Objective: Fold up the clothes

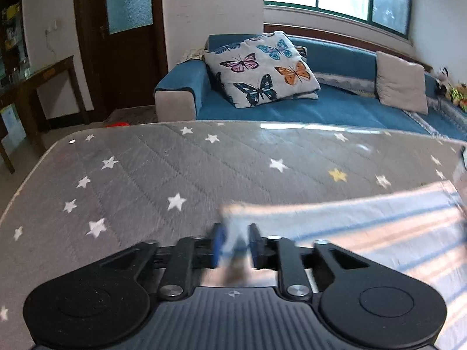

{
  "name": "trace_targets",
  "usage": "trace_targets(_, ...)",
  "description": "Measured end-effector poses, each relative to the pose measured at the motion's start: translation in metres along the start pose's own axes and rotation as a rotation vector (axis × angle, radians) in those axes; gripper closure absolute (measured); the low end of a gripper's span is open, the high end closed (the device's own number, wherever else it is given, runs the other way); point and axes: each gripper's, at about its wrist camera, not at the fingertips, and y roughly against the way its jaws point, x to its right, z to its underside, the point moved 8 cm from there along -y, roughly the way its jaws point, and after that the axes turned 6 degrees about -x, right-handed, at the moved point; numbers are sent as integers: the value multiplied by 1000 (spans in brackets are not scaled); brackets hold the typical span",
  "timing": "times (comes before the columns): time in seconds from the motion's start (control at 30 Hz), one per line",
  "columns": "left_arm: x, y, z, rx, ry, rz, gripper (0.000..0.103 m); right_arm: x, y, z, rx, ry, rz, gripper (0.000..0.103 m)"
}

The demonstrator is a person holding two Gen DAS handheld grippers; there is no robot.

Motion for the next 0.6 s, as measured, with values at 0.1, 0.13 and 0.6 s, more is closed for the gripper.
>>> trace_targets(0.1, 3, 21, 12, 7, -17, -10, 56, -1, 18, 8, -8, 13, -1, 83)
trace_targets(0.13, 4, 27, 17, 8, -22, -5, 54, -3, 24, 10, -11, 16, -4, 81)
trace_targets(0.6, 67, 78, 115, -83, -54, 90, 48, -46, 103, 123, -92, 154, -76, 57)
